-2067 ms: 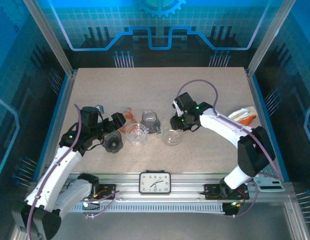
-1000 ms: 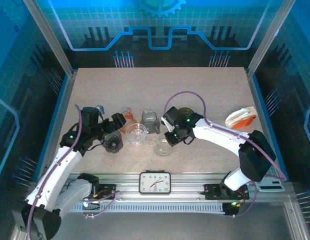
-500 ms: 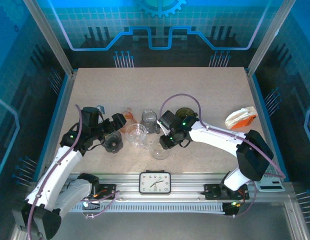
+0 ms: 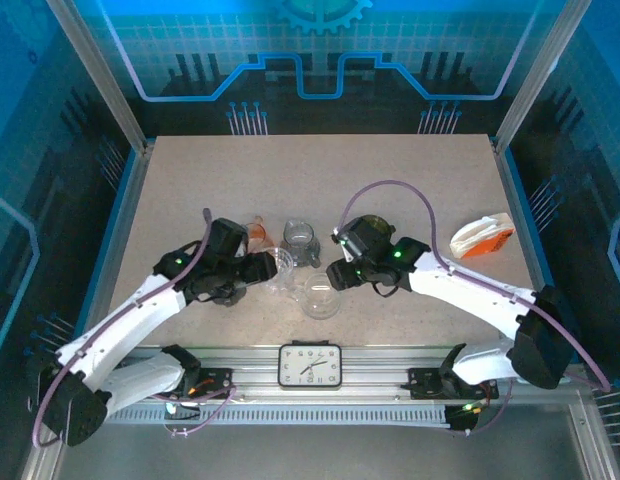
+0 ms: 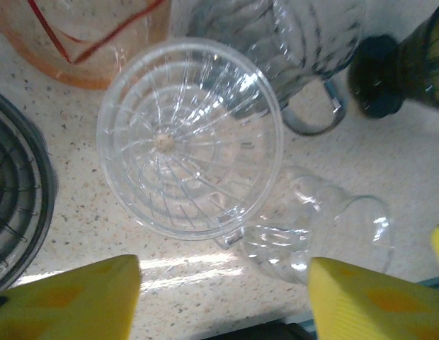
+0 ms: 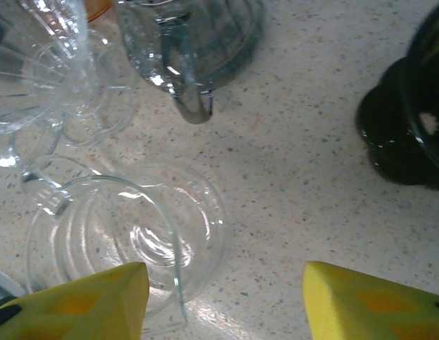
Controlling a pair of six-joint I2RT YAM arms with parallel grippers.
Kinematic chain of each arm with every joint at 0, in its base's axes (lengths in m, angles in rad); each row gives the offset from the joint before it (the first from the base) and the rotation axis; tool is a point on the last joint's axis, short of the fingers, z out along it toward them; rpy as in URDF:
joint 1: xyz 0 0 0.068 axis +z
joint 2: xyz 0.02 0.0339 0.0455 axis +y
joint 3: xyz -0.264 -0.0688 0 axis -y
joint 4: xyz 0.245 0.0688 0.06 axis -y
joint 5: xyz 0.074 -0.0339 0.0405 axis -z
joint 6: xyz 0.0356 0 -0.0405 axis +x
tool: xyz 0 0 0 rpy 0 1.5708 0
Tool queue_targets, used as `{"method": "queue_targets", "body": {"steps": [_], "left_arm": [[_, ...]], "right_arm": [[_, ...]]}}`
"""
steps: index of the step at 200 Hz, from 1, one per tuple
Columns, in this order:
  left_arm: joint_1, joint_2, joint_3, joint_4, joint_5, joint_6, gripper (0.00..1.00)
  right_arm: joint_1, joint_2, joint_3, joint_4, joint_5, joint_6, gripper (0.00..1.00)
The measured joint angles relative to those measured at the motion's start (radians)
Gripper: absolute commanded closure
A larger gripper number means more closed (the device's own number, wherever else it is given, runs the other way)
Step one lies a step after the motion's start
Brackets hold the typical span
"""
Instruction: Place the coffee filter in the dripper
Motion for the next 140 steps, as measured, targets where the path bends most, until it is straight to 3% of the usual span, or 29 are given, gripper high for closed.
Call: {"method": "queue_targets", "body": {"steps": [76, 113, 140], "left_arm": [[-0.047, 0.139, 0.0, 0.004, -0.134, -0.121, 0.4], [-0.047, 0.142, 0.0, 0.009, -0.16, -0.152, 0.48], [-0.047, 0.229, 0.008, 0.03, -0.191, -0.18, 0.54]], "right_arm": [[-0.048, -0.134, -0.097, 0.01, 0.007, 0.008, 0.39], [-0.053, -0.146, -0.101, 0.013, 0.006, 0.008, 0.39], [-0.097, -0.212, -0.172, 0.032, -0.002, 0.007, 0.39]]}}
